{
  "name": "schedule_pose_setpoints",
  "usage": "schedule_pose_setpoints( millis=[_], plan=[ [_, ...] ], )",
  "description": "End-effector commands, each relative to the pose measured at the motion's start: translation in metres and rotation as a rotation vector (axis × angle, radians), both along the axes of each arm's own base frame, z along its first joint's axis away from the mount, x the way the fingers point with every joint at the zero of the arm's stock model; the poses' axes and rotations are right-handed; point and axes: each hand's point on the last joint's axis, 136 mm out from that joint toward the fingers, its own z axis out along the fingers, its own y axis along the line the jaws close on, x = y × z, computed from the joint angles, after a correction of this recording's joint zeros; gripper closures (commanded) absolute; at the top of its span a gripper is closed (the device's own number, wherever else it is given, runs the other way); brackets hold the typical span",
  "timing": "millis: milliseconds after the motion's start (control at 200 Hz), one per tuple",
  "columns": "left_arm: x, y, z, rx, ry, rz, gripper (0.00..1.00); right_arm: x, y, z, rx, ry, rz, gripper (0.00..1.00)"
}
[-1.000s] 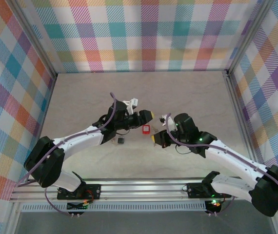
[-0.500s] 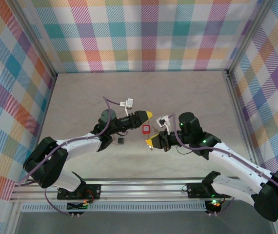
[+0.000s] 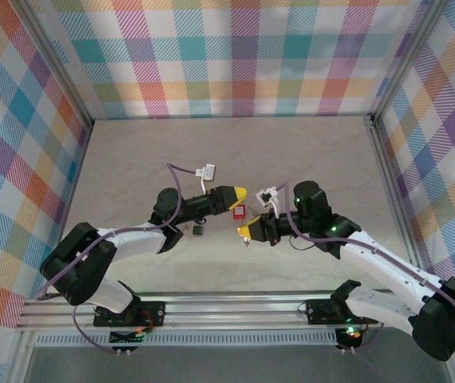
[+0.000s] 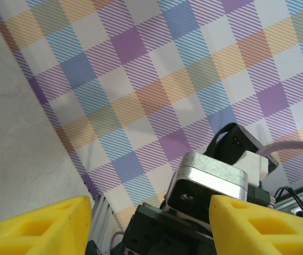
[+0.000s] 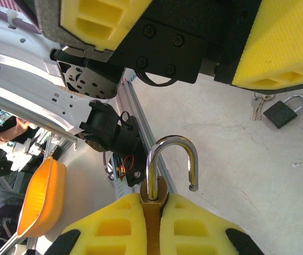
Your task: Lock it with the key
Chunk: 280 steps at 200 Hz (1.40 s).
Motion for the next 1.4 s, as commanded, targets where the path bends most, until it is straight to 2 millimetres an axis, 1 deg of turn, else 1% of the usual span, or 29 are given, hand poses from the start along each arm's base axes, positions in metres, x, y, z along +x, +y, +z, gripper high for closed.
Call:
schedule_pose_setpoints(
  millis=[0, 160, 380, 545, 755, 880, 1165, 1395],
  plan=[
    [-0.009, 0.003, 0.010, -0.047, -0.053, -0.037, 0.41, 0.004, 0.006, 0.026, 0.063, -0.054, 0.034, 1.00],
    [-0.015, 0.005, 0.012, -0.048, -0.067, -0.052, 0.42, 0.009, 0.009, 0.028, 0.067, -0.050, 0.038, 1.00],
    [-0.024, 0.006, 0.007, -0.037, -0.063, -0.072, 0.42, 0.017, 0.011, 0.032, 0.074, -0.050, 0.032, 1.00],
    [-0.029, 0.010, 0.014, -0.047, -0.087, -0.075, 0.42, 0.021, 0.014, 0.033, 0.077, -0.035, 0.041, 1.00],
    [-0.035, 0.012, 0.021, -0.058, -0.107, -0.086, 0.43, 0.024, 0.016, 0.028, 0.068, -0.020, 0.041, 1.00],
    [-0.038, 0.013, 0.024, -0.062, -0.115, -0.094, 0.43, 0.027, 0.015, 0.026, 0.059, -0.016, 0.025, 1.00],
    [-0.041, 0.014, 0.024, -0.060, -0.117, -0.102, 0.43, 0.035, 0.009, 0.025, 0.050, -0.012, -0.016, 1.00],
    [-0.043, 0.014, 0.024, -0.055, -0.128, -0.108, 0.48, 0.035, 0.008, 0.026, 0.050, -0.008, -0.013, 1.00]
  ],
)
